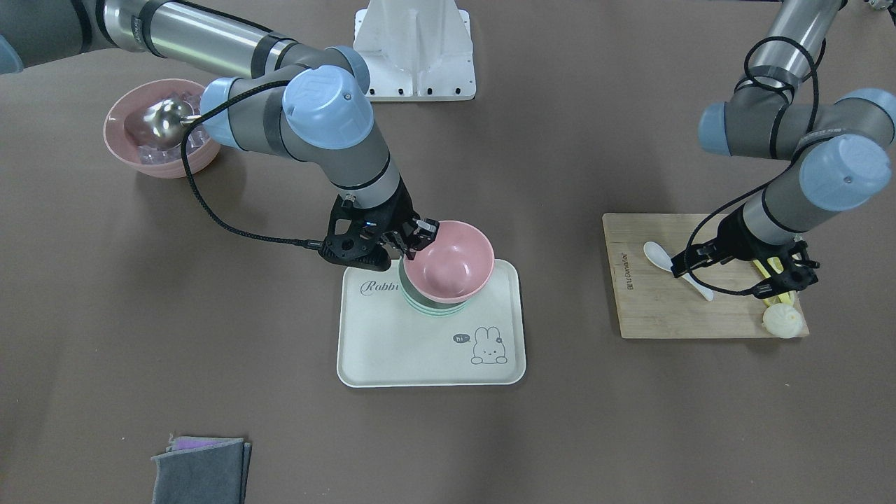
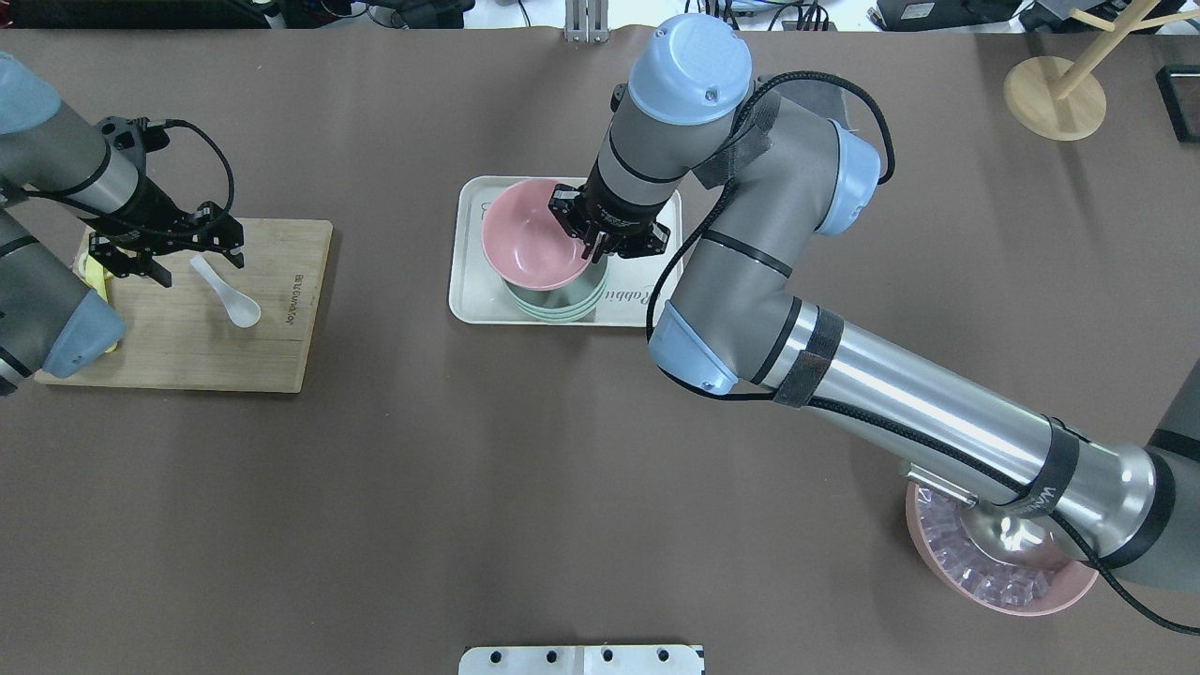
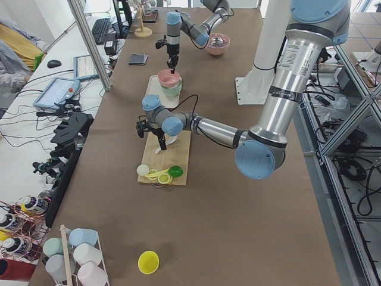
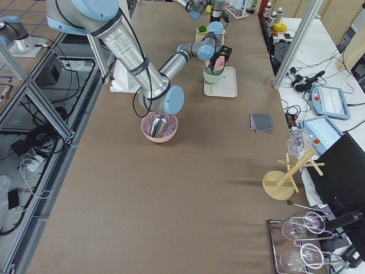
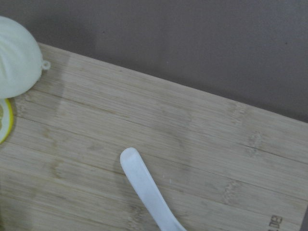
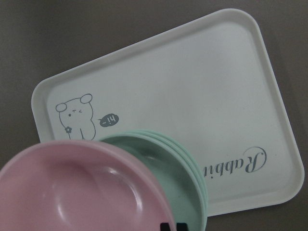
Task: Stack pink bowl on green and place spoon
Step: 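Set the pink bowl on the green bowls while the left gripper grasps the spoon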
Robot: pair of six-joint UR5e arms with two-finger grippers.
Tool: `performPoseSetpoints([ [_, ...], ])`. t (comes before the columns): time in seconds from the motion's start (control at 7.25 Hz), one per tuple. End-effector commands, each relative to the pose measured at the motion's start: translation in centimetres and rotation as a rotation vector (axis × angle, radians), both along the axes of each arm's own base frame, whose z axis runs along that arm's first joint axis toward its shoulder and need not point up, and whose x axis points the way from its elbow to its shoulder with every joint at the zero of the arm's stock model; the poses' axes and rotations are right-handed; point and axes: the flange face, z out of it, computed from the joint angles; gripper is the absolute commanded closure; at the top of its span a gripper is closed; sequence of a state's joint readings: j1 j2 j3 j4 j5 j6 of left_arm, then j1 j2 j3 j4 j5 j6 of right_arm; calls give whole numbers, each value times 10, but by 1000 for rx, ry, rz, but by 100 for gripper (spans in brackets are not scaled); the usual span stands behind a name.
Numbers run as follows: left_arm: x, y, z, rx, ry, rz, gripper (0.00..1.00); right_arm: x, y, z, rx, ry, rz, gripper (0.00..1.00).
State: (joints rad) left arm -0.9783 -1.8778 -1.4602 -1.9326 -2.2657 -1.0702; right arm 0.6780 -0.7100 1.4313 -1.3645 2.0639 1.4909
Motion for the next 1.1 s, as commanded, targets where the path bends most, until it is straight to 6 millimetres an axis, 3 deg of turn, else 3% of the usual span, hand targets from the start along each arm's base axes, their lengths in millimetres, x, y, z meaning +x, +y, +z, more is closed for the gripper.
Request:
performPoseSetpoints([
  [0.0, 12, 3, 8, -18, 16, -18, 25, 15, -2, -8, 3, -29, 1, 0],
  [0.14, 13, 4, 7, -36, 16, -32, 51, 25, -5, -11, -9, -46, -11, 0],
  [0.28, 14, 4, 6, -51, 16, -44, 100, 32, -11, -12, -21, -54, -17, 0],
  [0.55, 15, 4, 4, -51, 19, -43, 100, 45, -1, -8, -5, -65, -10, 0],
  [0.69, 19, 0, -14, -43, 42, -37, 100, 63, 3, 3, 0, -69, 4, 0],
  [0.83, 29, -12, -51, -18, 88, -22, 100, 90, -5, 12, 8, -72, 34, 0],
  [0.97, 39, -24, -95, 11, 137, -14, 100, 116, -7, 35, 24, -62, 49, 0],
])
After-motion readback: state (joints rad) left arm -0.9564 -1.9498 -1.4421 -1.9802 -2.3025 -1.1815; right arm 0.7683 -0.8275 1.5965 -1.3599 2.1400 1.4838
